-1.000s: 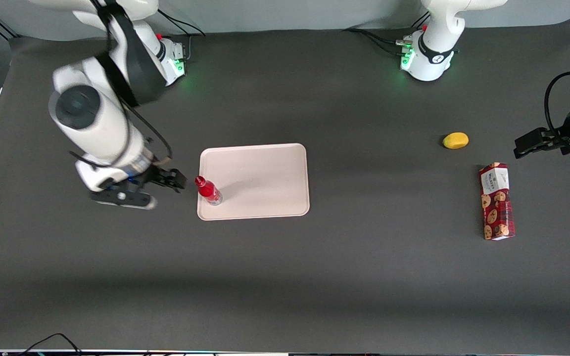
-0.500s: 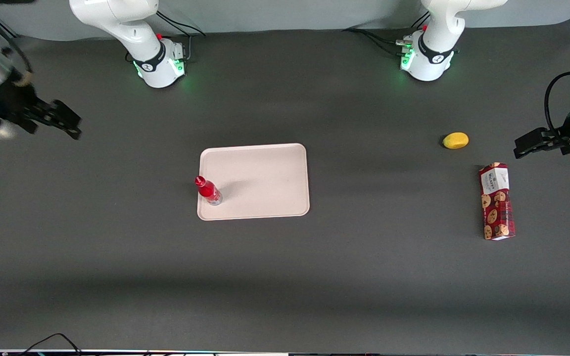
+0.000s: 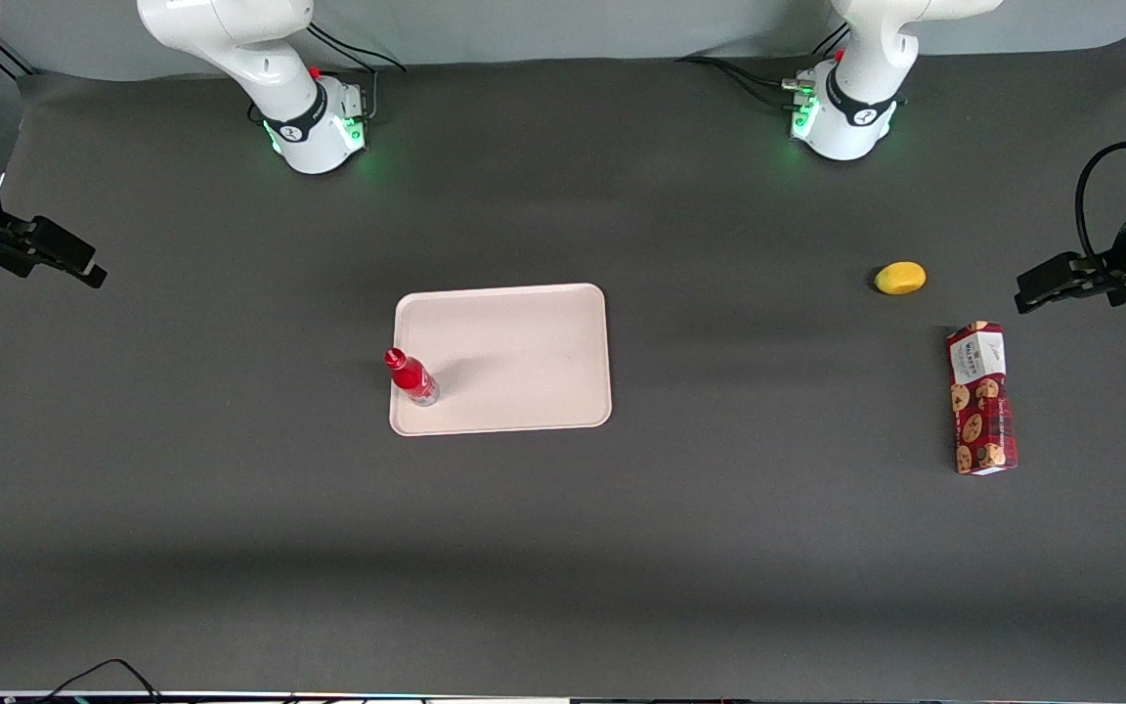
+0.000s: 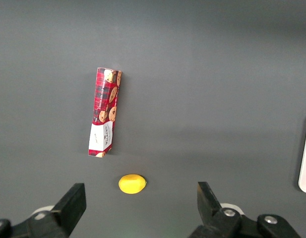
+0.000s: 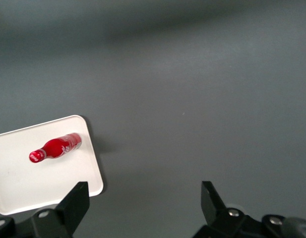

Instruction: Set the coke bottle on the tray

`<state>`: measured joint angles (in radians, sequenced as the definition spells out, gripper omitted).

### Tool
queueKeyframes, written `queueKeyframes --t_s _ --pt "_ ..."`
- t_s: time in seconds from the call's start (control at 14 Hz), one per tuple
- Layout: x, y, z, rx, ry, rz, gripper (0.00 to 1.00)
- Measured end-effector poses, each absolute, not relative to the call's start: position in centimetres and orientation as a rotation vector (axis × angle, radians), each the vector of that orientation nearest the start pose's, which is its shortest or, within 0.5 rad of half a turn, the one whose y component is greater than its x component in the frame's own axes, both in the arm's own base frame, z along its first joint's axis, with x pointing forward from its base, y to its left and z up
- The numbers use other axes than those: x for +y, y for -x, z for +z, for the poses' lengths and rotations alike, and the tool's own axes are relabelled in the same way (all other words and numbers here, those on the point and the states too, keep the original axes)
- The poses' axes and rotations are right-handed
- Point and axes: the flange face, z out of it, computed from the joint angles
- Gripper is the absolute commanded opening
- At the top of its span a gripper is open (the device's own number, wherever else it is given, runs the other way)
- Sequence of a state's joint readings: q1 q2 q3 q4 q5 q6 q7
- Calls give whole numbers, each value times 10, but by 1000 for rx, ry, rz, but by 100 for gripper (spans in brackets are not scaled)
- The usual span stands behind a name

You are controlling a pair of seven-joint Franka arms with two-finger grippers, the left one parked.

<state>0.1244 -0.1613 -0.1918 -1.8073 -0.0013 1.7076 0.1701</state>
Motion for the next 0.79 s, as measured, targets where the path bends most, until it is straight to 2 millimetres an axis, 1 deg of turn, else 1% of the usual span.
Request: queueKeyframes --t_s 0.14,0.29,0.5,0.79 --pt "-61 -515 602 421 3081 -79 100" --pt "-72 -521 595 447 3081 -81 100" --pt "-69 -532 592 442 3089 -85 100" --pt "-67 -549 595 439 3098 -111 100"
